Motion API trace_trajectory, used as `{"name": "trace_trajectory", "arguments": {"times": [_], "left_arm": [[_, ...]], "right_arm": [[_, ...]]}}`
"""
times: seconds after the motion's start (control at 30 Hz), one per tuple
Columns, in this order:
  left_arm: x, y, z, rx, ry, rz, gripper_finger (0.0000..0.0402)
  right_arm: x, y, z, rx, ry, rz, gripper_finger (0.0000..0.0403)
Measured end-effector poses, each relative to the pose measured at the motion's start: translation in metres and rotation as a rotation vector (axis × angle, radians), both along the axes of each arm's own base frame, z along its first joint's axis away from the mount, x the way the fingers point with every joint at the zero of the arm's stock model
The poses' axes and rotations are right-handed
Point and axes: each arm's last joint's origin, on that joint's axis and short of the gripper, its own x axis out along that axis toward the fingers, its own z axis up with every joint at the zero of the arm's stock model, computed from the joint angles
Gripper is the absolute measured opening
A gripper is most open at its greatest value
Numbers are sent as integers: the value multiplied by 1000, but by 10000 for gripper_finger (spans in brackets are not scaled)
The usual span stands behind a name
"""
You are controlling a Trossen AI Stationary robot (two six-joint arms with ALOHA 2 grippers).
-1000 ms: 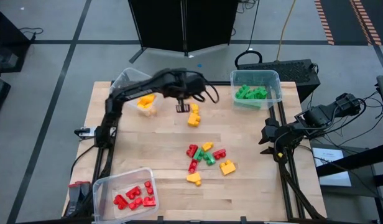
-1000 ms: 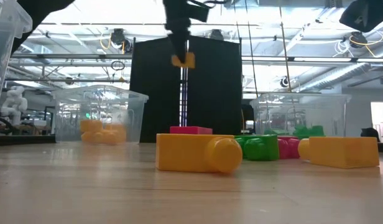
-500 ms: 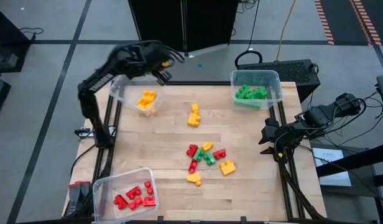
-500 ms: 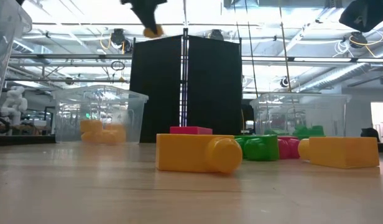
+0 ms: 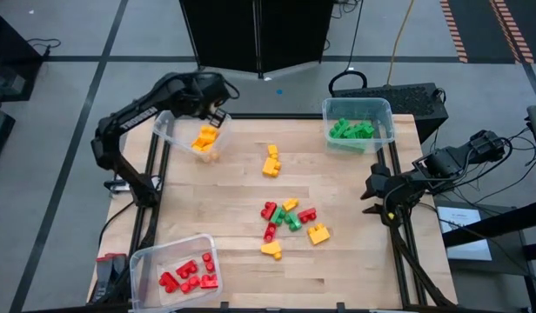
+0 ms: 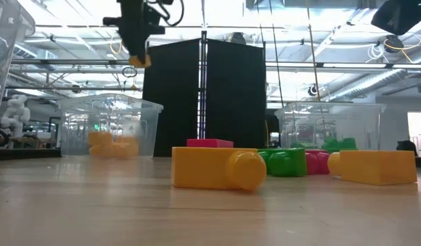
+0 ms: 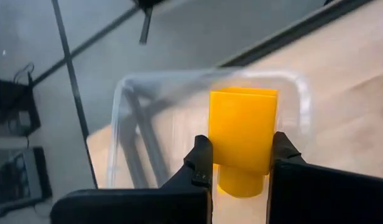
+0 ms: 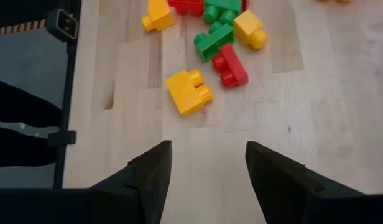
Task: Sort blocks
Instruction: Put the yellow game piece into the top left transparent bin
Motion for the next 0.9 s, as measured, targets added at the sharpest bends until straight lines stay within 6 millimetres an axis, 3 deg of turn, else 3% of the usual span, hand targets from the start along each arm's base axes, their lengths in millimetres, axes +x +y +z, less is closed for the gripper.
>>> {"name": "trace_trajectory", "arguments": {"times": [0.23,0.4,0.9], "left_arm": [[-6,-4,-35,-93,90,25,8],[-6,-5,-48,-131,129,25,15],[-6,-6,-49,-186,102,13,184]], "right_arm": [[0,0,0,-6,-2,1,201],[0,0,0,-4,-6,2,201],[2,1,1,0,-24,7,201]]}}
